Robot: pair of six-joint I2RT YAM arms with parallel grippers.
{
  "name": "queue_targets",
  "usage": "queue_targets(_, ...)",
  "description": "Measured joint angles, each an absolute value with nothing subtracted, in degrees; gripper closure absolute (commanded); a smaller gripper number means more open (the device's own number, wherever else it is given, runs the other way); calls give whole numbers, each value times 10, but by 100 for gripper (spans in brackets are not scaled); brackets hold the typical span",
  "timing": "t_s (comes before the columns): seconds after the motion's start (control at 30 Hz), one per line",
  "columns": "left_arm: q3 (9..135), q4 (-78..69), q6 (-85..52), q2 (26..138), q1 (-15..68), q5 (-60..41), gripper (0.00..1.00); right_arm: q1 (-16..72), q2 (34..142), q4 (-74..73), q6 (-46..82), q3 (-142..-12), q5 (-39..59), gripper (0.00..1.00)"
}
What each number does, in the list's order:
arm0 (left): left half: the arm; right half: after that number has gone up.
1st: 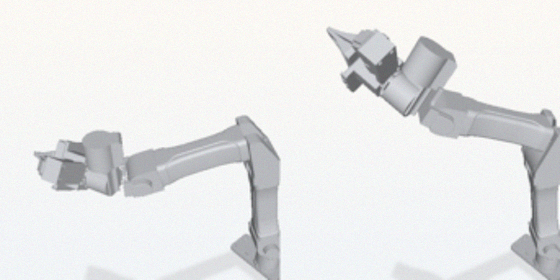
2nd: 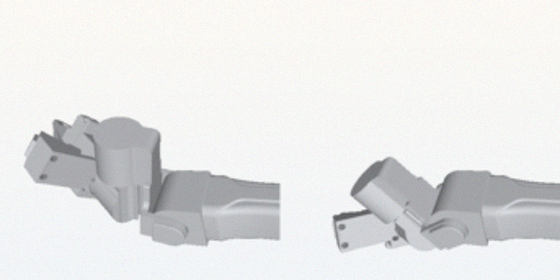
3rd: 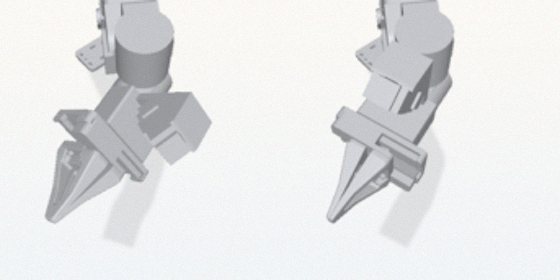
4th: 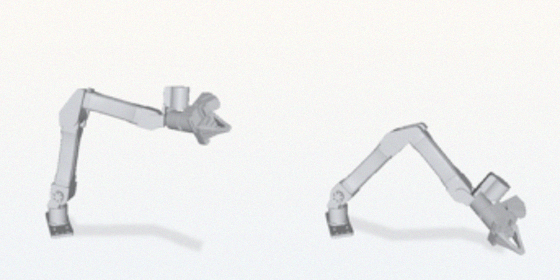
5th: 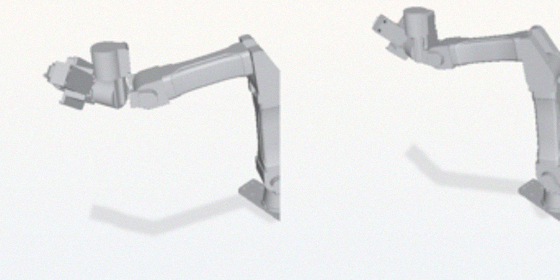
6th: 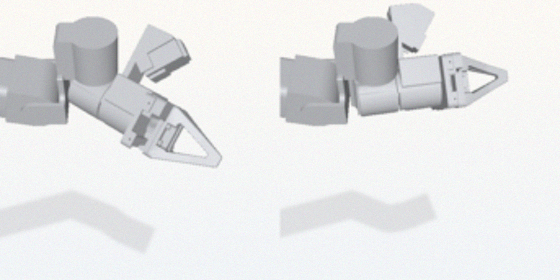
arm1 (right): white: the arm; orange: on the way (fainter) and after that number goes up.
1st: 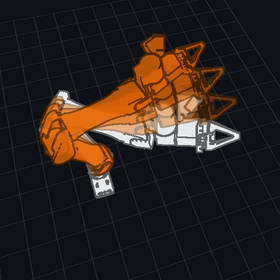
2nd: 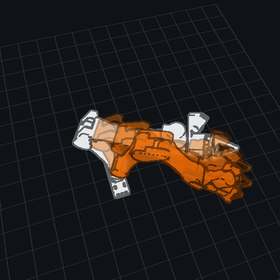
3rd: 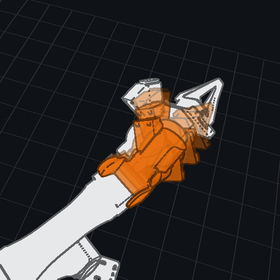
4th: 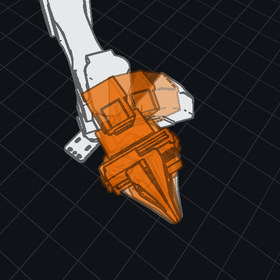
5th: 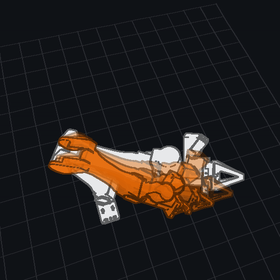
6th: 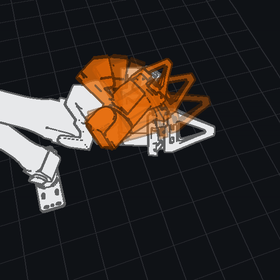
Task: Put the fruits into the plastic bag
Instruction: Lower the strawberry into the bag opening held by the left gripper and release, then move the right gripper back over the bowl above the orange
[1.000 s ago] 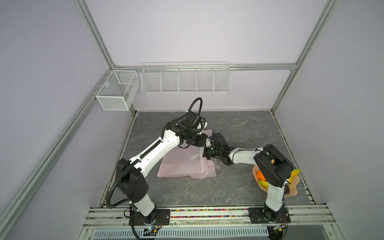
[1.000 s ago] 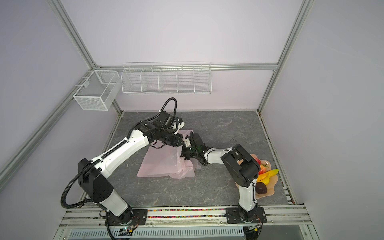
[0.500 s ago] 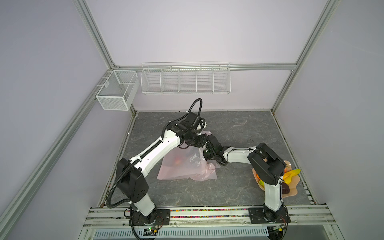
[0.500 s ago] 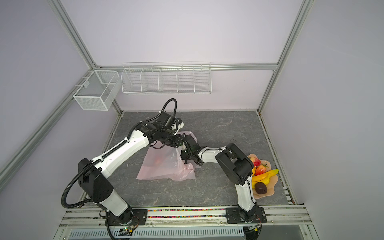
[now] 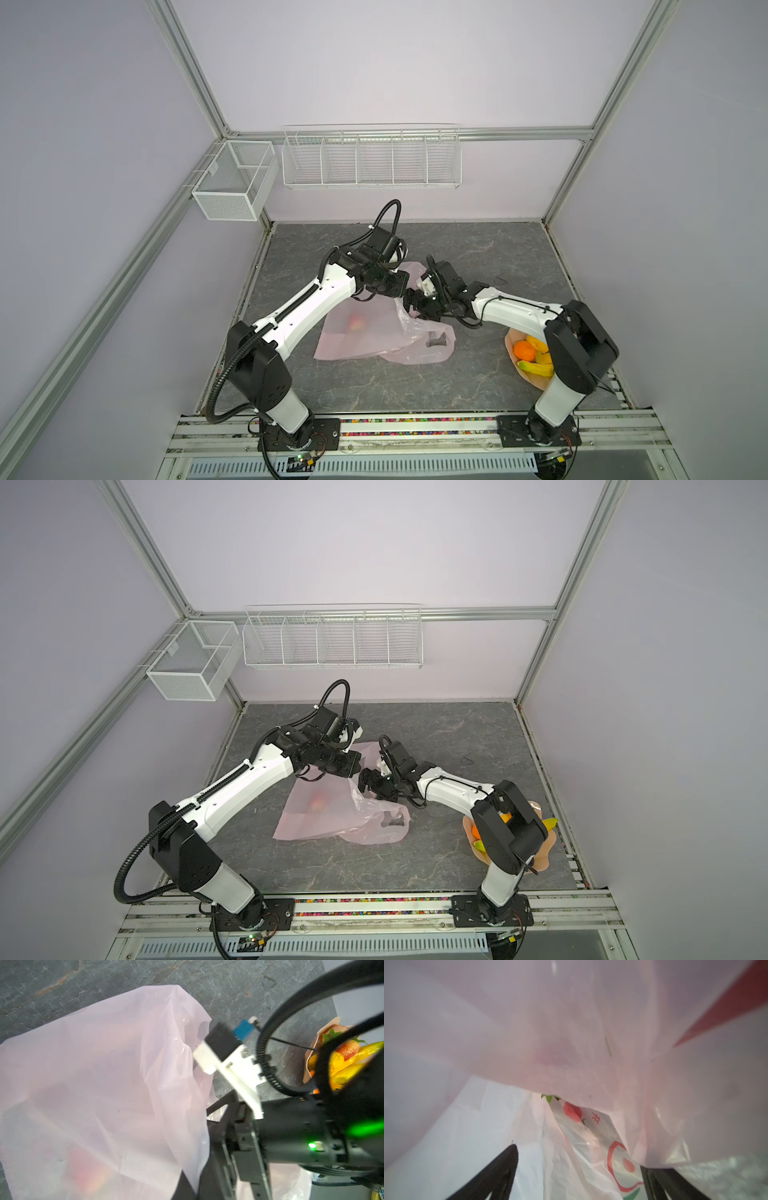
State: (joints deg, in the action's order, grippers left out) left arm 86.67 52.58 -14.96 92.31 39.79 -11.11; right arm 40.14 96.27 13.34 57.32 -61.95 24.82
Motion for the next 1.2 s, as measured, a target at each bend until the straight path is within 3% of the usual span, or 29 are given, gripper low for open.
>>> queue_targets(0.3,852,524,-147,913,396,-110,100,385,828,281,537,-605,143,0)
queue_targets(0.7,831,512,-150,903,394,-120,100,284,644,526,467,-621,18,5)
queue_targets(1.2,830,491,-169,903,394,-154,100,167,585,700,419,-581,-75,1)
